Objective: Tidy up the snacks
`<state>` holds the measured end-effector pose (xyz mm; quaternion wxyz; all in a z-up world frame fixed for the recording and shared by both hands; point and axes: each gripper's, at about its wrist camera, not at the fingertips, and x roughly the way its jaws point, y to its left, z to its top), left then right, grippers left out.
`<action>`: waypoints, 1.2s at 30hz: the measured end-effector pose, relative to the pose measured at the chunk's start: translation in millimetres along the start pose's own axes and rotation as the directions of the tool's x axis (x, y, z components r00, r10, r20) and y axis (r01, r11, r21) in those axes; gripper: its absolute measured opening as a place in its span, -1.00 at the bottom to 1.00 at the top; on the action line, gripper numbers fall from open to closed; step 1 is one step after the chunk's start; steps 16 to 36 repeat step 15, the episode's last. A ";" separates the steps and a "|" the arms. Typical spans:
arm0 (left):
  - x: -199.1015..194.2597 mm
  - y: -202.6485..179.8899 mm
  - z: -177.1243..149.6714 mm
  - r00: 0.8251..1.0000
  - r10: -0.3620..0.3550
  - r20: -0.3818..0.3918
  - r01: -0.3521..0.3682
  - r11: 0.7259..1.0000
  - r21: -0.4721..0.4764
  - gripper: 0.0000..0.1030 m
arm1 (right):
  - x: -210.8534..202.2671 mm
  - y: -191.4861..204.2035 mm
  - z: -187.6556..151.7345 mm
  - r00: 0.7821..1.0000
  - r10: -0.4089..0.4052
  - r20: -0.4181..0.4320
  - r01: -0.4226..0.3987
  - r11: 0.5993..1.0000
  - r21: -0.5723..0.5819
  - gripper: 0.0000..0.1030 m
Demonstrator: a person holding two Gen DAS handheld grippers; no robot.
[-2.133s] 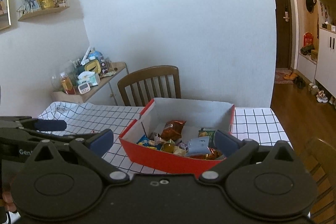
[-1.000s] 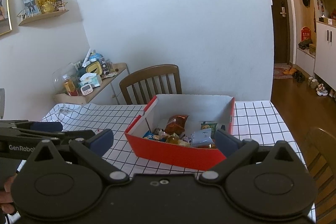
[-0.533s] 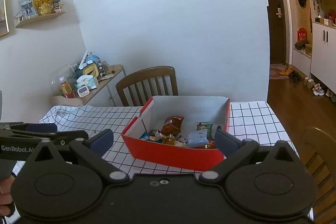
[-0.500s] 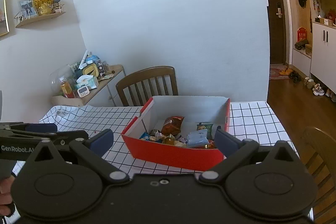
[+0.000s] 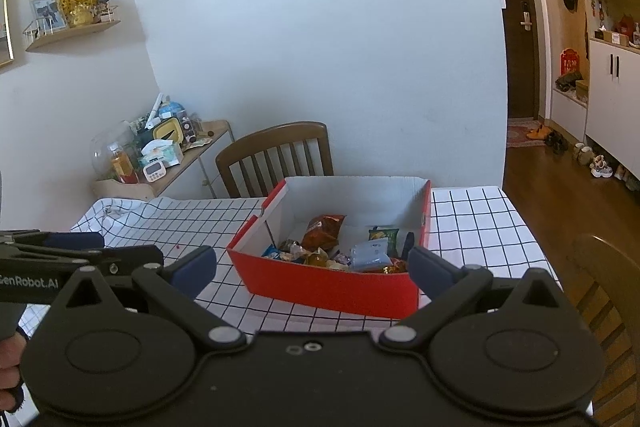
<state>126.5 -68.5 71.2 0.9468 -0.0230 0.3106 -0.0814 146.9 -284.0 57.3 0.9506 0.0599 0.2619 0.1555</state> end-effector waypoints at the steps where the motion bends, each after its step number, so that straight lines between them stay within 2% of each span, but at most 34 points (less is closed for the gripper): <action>1: -1.0 -0.8 -0.4 1.000 0.000 0.000 0.000 1.000 0.000 0.93 | -0.7 -0.2 -0.6 1.000 0.000 0.001 0.000 1.000 0.000 0.99; 36: -3.7 -4.3 -4.2 1.000 -0.018 -0.019 0.018 1.000 -0.010 0.93 | -10.6 -3.7 -5.8 1.000 -0.008 -0.006 0.008 1.000 0.009 0.99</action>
